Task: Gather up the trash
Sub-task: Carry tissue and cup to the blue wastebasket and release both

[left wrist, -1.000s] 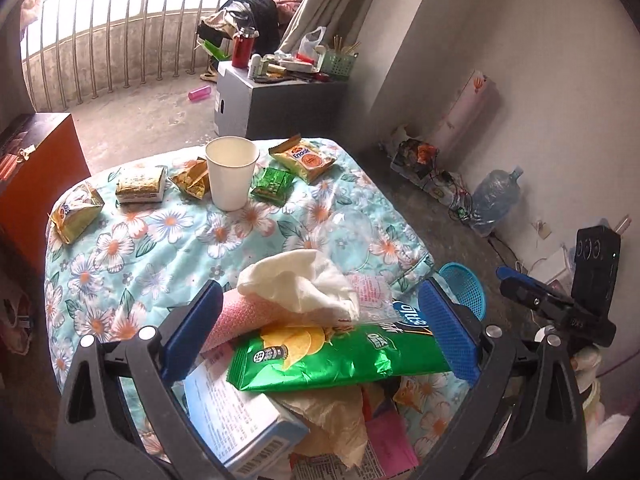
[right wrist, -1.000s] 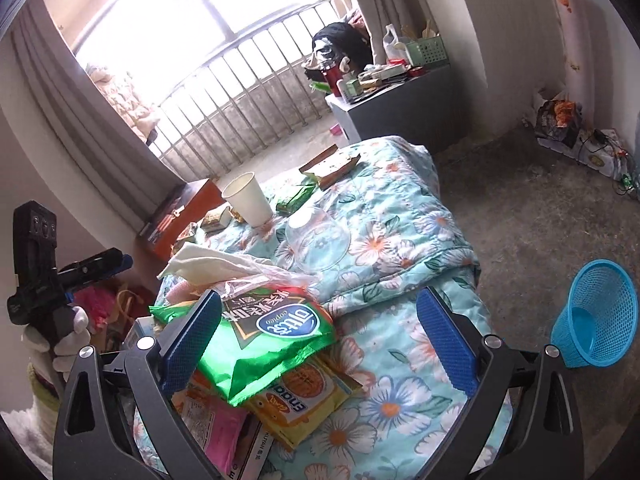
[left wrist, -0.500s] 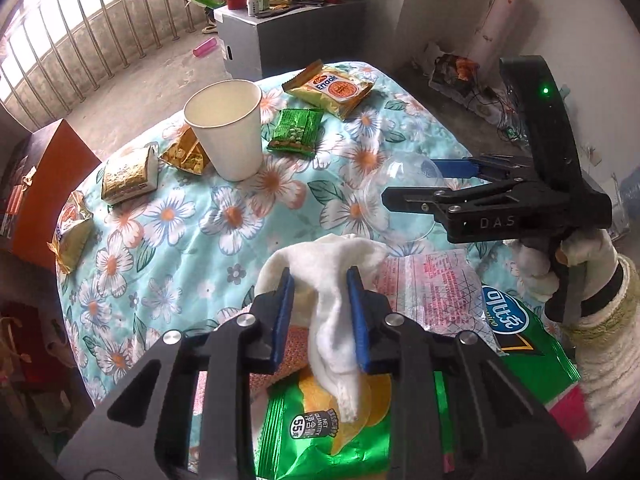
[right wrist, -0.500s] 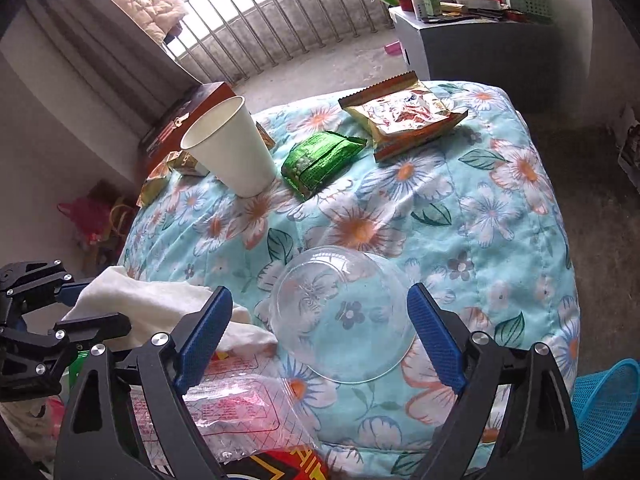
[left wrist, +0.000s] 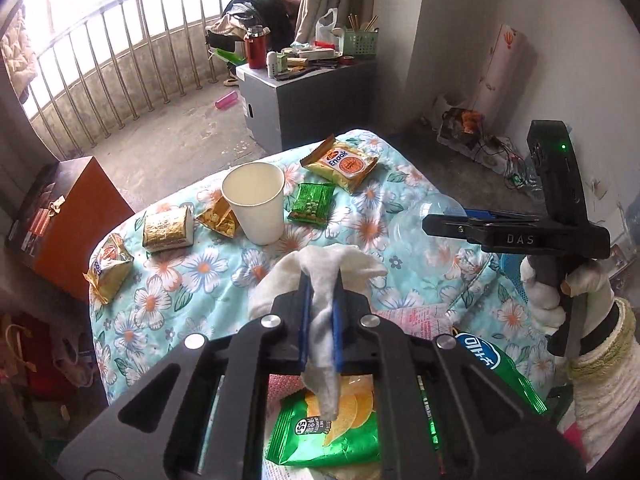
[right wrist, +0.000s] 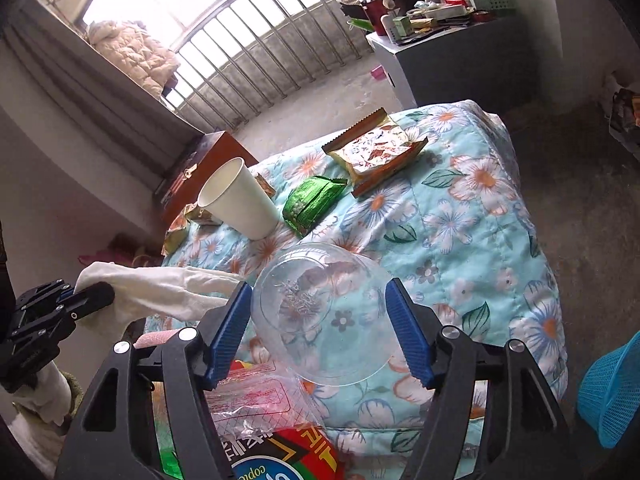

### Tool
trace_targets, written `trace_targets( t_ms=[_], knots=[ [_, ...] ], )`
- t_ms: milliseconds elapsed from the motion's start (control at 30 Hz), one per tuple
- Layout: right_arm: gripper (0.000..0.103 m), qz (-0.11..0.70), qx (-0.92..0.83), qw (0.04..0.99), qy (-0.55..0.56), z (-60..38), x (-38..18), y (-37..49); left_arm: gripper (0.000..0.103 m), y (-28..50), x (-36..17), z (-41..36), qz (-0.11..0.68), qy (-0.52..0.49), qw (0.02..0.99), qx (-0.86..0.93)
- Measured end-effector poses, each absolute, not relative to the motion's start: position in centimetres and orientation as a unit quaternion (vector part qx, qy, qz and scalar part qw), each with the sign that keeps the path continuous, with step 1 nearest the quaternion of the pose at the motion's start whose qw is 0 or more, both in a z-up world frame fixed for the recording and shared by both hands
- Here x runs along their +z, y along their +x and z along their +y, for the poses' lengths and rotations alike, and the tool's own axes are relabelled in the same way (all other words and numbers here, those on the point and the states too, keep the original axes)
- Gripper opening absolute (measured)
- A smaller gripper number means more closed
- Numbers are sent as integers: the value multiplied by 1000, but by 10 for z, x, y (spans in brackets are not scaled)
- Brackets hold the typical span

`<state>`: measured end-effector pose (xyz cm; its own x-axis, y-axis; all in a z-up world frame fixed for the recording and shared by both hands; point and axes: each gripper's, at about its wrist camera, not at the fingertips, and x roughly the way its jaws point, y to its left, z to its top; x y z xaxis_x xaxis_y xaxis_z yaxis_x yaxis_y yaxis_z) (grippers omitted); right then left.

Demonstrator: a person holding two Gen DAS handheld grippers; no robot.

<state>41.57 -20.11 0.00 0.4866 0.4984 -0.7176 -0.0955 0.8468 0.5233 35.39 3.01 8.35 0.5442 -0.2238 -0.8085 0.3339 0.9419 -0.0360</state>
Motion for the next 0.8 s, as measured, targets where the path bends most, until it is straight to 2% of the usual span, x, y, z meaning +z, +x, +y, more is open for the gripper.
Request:
trace_targets(
  t_ms=[267, 500, 600, 800],
  knots=[
    [67, 414, 149, 863, 248, -262, 52, 351, 7, 320, 120, -7, 422, 56, 883, -198],
    [67, 386, 59, 874, 291, -363, 61, 266, 7, 295, 126, -111, 418, 99, 858, -281],
    [67, 385, 9, 866, 320, -417, 52, 229, 7, 286, 112, -173, 427, 117, 834, -328],
    [67, 392, -89, 840, 366, -509, 13, 170, 7, 290, 45, -291, 493, 126, 755, -415]
  ],
)
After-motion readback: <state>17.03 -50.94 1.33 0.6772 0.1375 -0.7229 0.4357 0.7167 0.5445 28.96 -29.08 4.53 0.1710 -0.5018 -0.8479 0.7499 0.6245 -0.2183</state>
